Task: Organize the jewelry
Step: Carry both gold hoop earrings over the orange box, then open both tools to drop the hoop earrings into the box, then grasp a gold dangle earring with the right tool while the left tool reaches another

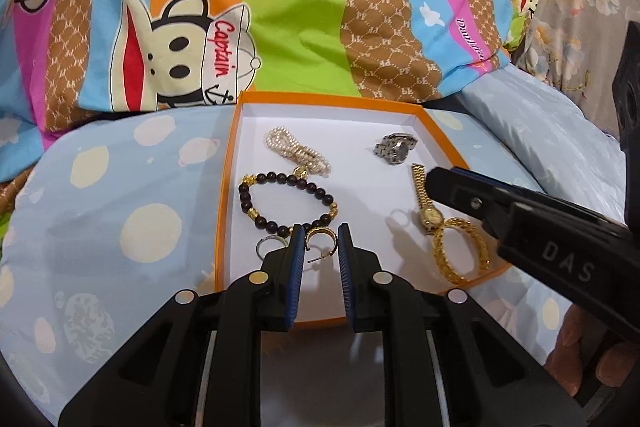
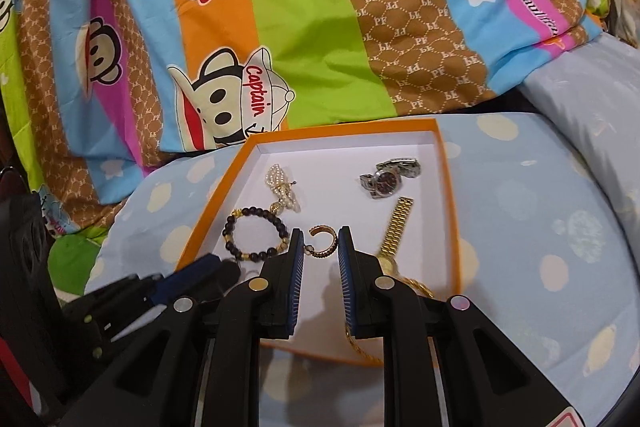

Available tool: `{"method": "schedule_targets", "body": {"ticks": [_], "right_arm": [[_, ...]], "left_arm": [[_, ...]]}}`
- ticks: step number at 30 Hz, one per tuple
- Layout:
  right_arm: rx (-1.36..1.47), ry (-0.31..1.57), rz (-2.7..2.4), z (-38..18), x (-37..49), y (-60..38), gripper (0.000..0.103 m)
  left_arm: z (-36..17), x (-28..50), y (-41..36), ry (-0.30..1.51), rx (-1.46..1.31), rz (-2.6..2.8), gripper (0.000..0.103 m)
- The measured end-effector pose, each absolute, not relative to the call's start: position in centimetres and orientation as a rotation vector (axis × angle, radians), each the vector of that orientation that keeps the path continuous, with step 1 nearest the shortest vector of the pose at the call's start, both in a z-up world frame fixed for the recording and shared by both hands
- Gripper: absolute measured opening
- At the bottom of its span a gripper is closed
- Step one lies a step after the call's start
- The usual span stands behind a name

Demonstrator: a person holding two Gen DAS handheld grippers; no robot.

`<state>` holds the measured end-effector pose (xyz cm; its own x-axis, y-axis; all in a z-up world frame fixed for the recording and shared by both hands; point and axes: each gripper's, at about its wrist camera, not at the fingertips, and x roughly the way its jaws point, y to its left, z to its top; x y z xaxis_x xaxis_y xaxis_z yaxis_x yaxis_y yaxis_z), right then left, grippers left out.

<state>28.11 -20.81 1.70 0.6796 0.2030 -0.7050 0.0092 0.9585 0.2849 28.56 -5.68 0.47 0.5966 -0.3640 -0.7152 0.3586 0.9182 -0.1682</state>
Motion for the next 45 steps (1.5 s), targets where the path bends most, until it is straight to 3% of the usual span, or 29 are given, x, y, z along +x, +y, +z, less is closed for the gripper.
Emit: {"method": "schedule_targets", "body": {"ticks": [12, 18, 22, 34, 45], "right_arm": [[0.179, 0.829, 0.080, -0.1, 29.3, -19.0, 0.017], [0.164, 0.789, 0.065, 0.4, 28.8, -19.0, 0.038], [0.167, 0.766, 0.058, 1.1, 28.2, -19.3, 0.039], [0.098, 0.722, 0.042, 3.6, 20.1, -19.2, 0.041], [0.046, 0.768, 0.065, 0.8, 10.8, -17.8, 0.042]], "left_arm": [[-0.8, 29.1, -5.8, 0.847, 0.029, -0.391, 0.017], [-0.8, 29.1, -5.8, 0.840, 0.038, -0.371, 0.024], [-0.3, 28.6, -5.8, 0.807, 0.057, -0.354, 0.029], [1.4, 24.5, -4.7, 0.762, 0.071, -0.313, 0.029], [0.7, 17.1, -2.1, 0.758, 0.068, -0.308, 0.030]]}}
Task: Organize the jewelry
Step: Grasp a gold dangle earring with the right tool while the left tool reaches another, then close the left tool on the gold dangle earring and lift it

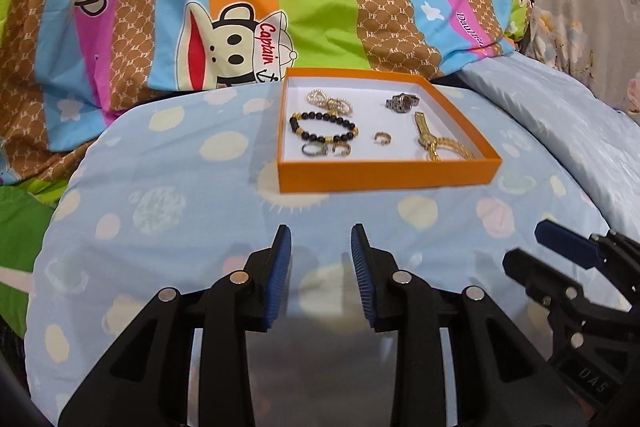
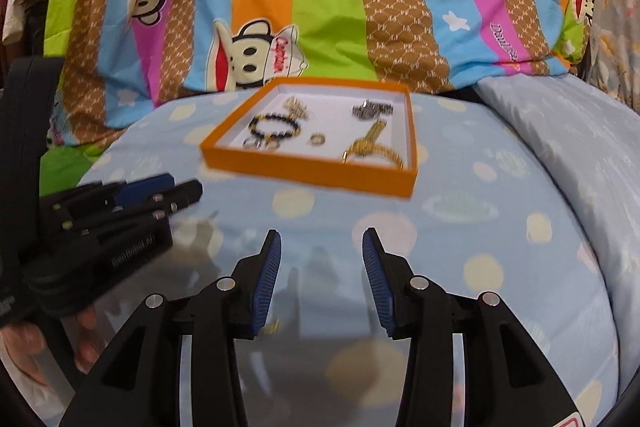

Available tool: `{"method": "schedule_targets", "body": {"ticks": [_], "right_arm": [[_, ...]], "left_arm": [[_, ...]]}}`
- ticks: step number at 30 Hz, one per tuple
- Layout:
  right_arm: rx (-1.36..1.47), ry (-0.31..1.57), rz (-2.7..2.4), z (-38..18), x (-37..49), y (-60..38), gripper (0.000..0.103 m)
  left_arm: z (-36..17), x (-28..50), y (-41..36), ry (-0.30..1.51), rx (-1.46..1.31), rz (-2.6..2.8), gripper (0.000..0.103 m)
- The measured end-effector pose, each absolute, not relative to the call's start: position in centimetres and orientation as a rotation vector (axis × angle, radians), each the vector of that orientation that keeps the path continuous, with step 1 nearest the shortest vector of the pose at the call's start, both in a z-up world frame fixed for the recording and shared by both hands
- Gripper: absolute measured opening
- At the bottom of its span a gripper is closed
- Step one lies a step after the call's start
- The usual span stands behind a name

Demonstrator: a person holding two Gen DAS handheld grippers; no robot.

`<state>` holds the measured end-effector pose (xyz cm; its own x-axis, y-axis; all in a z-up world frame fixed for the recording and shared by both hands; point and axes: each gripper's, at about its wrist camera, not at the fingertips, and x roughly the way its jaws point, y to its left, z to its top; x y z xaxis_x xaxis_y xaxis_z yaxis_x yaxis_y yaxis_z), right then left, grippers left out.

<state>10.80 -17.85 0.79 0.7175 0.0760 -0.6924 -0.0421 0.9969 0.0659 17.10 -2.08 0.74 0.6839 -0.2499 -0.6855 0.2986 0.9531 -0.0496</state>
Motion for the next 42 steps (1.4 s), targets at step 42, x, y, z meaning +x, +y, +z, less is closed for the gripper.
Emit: {"method": "schedule_targets", "body": {"ticks": [42], "right_arm": [[0.047, 0.891, 0.065, -1.2, 10.0, -17.4, 0.010]], "left_arm": [[-1.2, 12.2, -4.9, 0.896, 0.116, -0.443, 0.046]]}}
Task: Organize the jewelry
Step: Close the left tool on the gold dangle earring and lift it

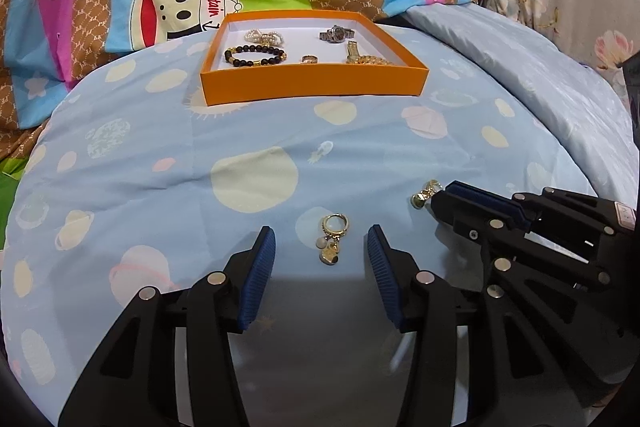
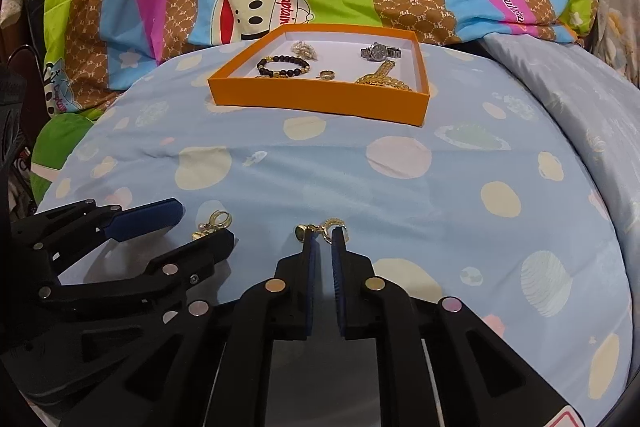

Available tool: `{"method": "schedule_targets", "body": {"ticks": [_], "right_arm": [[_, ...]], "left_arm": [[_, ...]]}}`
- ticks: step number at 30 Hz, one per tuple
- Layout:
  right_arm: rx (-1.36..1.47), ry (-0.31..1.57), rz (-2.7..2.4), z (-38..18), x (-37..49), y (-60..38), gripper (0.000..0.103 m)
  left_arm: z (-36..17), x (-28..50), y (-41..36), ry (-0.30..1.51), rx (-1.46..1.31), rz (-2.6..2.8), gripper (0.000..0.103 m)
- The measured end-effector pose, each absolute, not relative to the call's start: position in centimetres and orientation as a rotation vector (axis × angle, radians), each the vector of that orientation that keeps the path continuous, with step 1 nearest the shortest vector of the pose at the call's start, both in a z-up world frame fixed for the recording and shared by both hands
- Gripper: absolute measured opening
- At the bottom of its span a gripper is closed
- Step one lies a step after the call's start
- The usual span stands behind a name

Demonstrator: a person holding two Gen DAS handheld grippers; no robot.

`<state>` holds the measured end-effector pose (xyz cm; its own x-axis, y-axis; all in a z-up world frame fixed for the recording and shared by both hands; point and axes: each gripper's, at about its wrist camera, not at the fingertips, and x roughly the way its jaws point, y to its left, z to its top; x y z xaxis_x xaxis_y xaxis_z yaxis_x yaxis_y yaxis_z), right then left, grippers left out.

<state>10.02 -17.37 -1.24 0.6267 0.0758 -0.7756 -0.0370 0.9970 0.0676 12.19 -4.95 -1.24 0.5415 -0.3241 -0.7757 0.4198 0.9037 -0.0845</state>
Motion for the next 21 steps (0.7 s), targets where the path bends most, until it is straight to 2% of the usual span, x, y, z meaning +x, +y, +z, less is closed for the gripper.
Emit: {"method": "schedule_targets", "body": {"ticks": [4, 7, 9, 11, 13, 18, 21], "right_arm": [[0.062, 0.910, 0.078, -1.6, 10.5, -17.6, 0.012], [0.059, 0.904, 0.078, -1.5, 10.9, -17.5, 0.022], [0.055, 0.897, 0.066, -1.4, 11.1, -17.6, 0.035], [0.063, 0.903, 0.072, -1.5, 11.5, -17.7, 0.037], [0.061, 0.912, 0.072, -1.7, 11.7, -17.6, 0.037], [0.036, 0.911, 0.069, -1.7, 11.3, -17.3, 0.010], [0.033, 0.902, 0.058, -1.5, 11.0, -17.3, 0.006]], "left_arm": [[-1.3, 12.2, -5.0, 0.895, 0.127, -0.428, 0.046], [-1.2, 12.2, -4.4, 0.891, 0.104, -0.399, 0.046], [-1.1, 12.3, -3.7, 0.890, 0.077, -0.386, 0.046], [-1.1, 12.4, -3.3, 0.894, 0.055, -0.383, 0.046], [-1.1, 12.4, -3.3, 0.894, 0.056, -0.381, 0.046], [-1.1, 12.1, -3.8, 0.887, 0.080, -0.406, 0.046], [-1.1, 12.0, -4.4, 0.888, 0.102, -0.424, 0.046]]}}
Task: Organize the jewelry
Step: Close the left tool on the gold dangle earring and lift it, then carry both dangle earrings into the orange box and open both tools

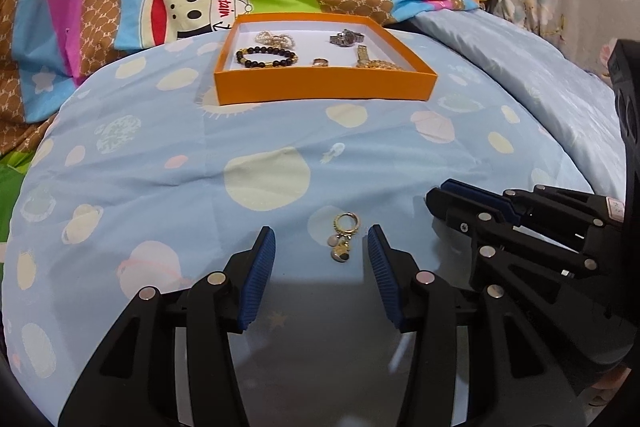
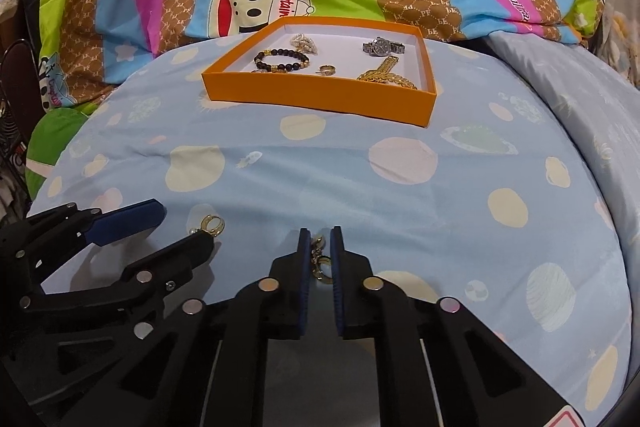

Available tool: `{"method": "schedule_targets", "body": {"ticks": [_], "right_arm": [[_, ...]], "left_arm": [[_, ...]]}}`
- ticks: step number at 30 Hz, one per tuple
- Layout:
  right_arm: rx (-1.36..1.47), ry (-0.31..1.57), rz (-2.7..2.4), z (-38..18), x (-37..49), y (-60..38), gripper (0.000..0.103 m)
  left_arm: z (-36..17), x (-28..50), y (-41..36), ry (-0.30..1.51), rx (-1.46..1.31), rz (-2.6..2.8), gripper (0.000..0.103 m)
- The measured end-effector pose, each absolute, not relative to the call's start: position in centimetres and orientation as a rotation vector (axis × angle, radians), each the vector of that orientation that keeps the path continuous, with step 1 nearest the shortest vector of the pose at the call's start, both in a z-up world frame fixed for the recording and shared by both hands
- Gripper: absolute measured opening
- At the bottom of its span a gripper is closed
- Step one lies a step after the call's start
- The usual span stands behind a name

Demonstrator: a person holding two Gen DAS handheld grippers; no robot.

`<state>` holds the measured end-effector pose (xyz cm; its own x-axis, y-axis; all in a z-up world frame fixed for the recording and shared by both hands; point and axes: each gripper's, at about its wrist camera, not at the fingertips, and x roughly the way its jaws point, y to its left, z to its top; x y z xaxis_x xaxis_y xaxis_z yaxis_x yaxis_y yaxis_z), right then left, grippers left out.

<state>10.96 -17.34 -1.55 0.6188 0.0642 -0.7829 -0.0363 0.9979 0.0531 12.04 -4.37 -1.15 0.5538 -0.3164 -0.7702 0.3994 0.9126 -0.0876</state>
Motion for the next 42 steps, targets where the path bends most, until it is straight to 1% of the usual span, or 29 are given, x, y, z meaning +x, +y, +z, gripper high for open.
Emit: {"method": "schedule_targets", "body": {"ticks": [8, 9, 10, 12, 14, 35, 42], "right_arm": [[0.089, 0.891, 0.032, -1.3, 10.6, -18.8, 0.005], [0.090, 0.890, 0.032, -1.3, 10.5, -18.8, 0.005], [0.091, 0.890, 0.033, -1.3, 10.5, -18.8, 0.005], [0.092, 0.890, 0.033, -1.3, 10.5, -18.8, 0.005], [0.094, 0.889, 0.033, -1.3, 10.5, -18.8, 0.005], [0.112, 0.850, 0.044, -0.4, 10.0, -19.1, 0.005], [0.104, 0.795, 0.054, 2.7, 10.5, -19.7, 0.005]], "left_arm": [[-1.3, 12.4, -5.4, 0.894, 0.118, -0.426, 0.045], [-1.3, 12.4, -5.5, 0.893, 0.117, -0.429, 0.040], [-1.3, 12.5, -5.7, 0.891, 0.119, -0.431, 0.033], [-1.3, 12.5, -6.0, 0.890, 0.123, -0.437, 0.027], [-1.3, 12.5, -6.1, 0.890, 0.123, -0.446, 0.013], [-0.7, 12.2, -5.5, 0.869, 0.107, -0.446, 0.012], [2.1, 13.6, -4.2, 0.814, 0.119, -0.424, 0.013]]}}
